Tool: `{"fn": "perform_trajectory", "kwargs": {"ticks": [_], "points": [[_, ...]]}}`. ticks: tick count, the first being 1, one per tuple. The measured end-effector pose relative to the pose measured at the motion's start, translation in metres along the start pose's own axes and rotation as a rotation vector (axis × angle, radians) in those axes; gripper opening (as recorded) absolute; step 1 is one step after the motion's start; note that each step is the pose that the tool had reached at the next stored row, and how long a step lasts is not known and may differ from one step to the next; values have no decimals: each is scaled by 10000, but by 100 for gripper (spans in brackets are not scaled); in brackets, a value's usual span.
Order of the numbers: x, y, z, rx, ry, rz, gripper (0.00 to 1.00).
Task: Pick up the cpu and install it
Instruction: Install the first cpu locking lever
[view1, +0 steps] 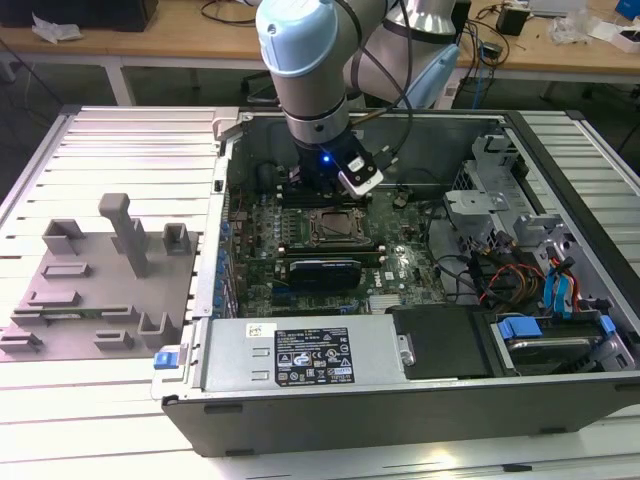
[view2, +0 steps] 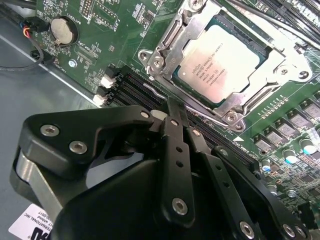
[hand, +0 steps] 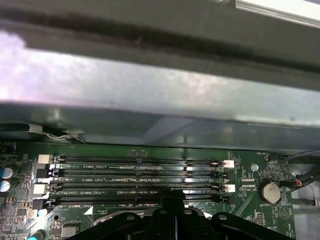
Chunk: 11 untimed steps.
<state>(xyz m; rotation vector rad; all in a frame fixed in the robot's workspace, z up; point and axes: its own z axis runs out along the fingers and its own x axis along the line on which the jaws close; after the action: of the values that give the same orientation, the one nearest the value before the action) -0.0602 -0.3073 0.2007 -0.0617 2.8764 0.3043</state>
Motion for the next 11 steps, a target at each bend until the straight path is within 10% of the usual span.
{"fn": "perform_trajectory", "kwargs": {"ticks": [11], "points": [[33,-21,26,0,-185,-40,11]]}}
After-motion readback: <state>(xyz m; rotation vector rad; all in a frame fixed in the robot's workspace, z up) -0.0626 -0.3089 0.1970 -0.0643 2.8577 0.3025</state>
